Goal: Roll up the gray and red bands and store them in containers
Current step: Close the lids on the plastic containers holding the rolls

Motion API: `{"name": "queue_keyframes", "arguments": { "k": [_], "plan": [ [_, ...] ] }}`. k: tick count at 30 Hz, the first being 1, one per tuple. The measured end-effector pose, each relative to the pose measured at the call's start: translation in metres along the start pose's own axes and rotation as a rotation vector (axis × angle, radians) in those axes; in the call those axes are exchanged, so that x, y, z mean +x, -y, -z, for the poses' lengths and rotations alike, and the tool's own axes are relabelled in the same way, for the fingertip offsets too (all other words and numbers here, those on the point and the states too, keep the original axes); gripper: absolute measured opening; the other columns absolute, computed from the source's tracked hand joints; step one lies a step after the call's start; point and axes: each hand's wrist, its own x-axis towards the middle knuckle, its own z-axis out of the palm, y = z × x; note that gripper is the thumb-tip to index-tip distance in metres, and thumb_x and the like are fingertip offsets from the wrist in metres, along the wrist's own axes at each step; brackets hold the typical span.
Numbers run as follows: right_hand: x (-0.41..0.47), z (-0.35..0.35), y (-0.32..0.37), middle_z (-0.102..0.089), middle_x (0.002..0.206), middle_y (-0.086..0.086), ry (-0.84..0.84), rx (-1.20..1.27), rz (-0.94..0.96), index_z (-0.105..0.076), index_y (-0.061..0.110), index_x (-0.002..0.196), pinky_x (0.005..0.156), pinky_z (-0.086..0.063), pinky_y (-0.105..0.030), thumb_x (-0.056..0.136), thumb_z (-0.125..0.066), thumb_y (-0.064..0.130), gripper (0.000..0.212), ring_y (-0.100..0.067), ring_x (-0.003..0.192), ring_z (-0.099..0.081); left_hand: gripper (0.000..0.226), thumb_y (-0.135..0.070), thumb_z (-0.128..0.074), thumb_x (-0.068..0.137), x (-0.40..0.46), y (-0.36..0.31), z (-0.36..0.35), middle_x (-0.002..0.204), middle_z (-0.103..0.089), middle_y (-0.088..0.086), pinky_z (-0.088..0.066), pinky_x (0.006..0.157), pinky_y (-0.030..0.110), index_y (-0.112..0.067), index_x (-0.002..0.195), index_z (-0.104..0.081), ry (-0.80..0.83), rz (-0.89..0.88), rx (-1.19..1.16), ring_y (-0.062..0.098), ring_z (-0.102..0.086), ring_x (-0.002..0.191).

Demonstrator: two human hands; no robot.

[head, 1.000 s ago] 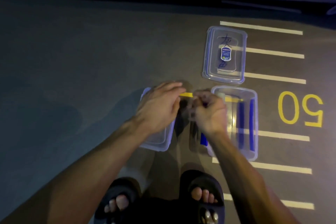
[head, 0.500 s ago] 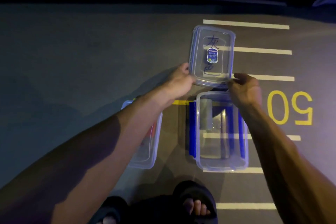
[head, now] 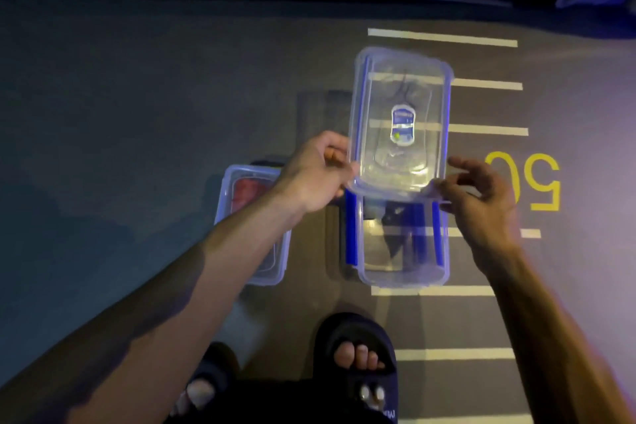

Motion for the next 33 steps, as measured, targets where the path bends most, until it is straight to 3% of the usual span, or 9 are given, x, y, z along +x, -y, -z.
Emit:
{"name": "queue_keyframes", "arguments": {
  "k": [2,5,10,14,19,24,28,31,33],
  "plan": [
    [-0.015,0.006,-0.014,-0.075,0.093,0.003,-0.036,-0.078,-0.009,-0.070,0.029,0.110,0.084,-0.060,-0.049,0.085,-0.069,0.045,0.029,-0.017,0.086,-0.072,0.022,-0.004,-0.070,0.091,-0.020,0.016,-0.006,0.083,-0.060,-0.003,-0.059,0.067,0.042,-0.020,0.100,-0.059,0.055,0.022,0.100,0.018,-0.060,0.068],
    [-0.033,0.016,-0.028,-0.073,0.084,0.006,-0.053,-0.241,0.054,-0.071,0.025,0.107,0.071,-0.053,-0.034,0.098,-0.059,0.042,0.023,-0.018,0.080,-0.068,0.023,-0.009,-0.073,0.089,-0.044,0.039,-0.014,0.080,-0.065,-0.006,-0.061,0.075,0.053,-0.025,0.091,-0.057,0.129,0.054,0.247,0.024,-0.066,0.073],
    [-0.052,0.027,-0.045,-0.068,0.076,0.001,0.021,-0.419,0.095,-0.066,0.030,0.112,0.058,-0.042,-0.018,0.102,-0.054,0.039,0.018,-0.006,0.070,-0.062,0.019,-0.021,-0.074,0.088,-0.064,0.053,-0.025,0.083,-0.071,-0.002,-0.060,0.078,0.048,-0.024,0.089,-0.055,0.192,0.047,0.492,0.020,-0.069,0.074],
    [-0.055,0.030,-0.055,-0.066,0.072,0.003,0.064,-0.478,0.087,-0.066,0.023,0.113,0.057,-0.043,-0.024,0.104,-0.051,0.039,0.023,-0.011,0.067,-0.062,0.022,-0.034,-0.072,0.088,-0.070,0.051,-0.032,0.090,-0.072,-0.003,-0.056,0.081,0.039,-0.022,0.095,-0.055,0.191,0.011,0.695,0.017,-0.067,0.085],
    [-0.047,0.026,-0.056,-0.069,0.081,0.008,0.056,-0.368,0.024,-0.068,0.025,0.106,0.058,-0.045,-0.024,0.102,-0.056,0.041,0.020,-0.013,0.074,-0.066,0.030,-0.050,-0.060,0.095,-0.055,0.051,-0.035,0.086,-0.072,0.001,-0.059,0.079,0.045,-0.020,0.091,-0.058,0.108,0.090,0.584,0.023,-0.071,0.081],
    [-0.034,0.017,-0.050,-0.067,0.085,0.008,0.037,-0.241,-0.034,-0.068,0.017,0.096,0.061,-0.048,-0.026,0.100,-0.061,0.037,0.022,-0.009,0.074,-0.061,0.025,-0.043,-0.061,0.098,-0.040,0.041,-0.034,0.090,-0.072,0.006,-0.063,0.078,0.047,-0.019,0.096,-0.058,0.153,0.203,0.473,0.023,-0.074,0.081],
    [-0.024,0.021,-0.055,-0.071,0.087,-0.007,0.078,-0.084,-0.202,-0.070,0.018,0.085,0.084,-0.060,-0.057,0.092,-0.072,0.039,0.023,-0.025,0.083,-0.066,0.020,-0.034,-0.064,0.099,-0.037,0.036,-0.031,0.093,-0.071,0.011,-0.064,0.078,0.046,-0.017,0.095,-0.056,0.222,0.312,0.324,0.022,-0.073,0.083],
    [-0.020,0.024,-0.054,-0.072,0.106,-0.010,0.108,-0.008,-0.293,-0.067,0.015,0.106,0.091,-0.057,-0.058,0.090,-0.076,0.037,0.028,-0.030,0.100,-0.069,0.022,-0.034,-0.067,0.096,-0.035,0.038,-0.031,0.104,-0.066,0.008,-0.063,0.080,0.045,-0.018,0.103,-0.053,0.193,0.317,0.305,0.021,-0.070,0.093],
    [-0.019,0.026,-0.052,-0.069,0.119,-0.006,0.156,0.025,-0.361,-0.062,0.015,0.126,0.084,-0.060,-0.049,0.091,-0.074,0.037,0.043,-0.030,0.108,-0.067,0.046,-0.039,-0.072,0.092,-0.032,0.040,-0.029,0.117,-0.061,0.004,-0.061,0.087,0.046,-0.020,0.125,-0.047,0.164,0.345,0.318,0.022,-0.066,0.103]
  ]
}}
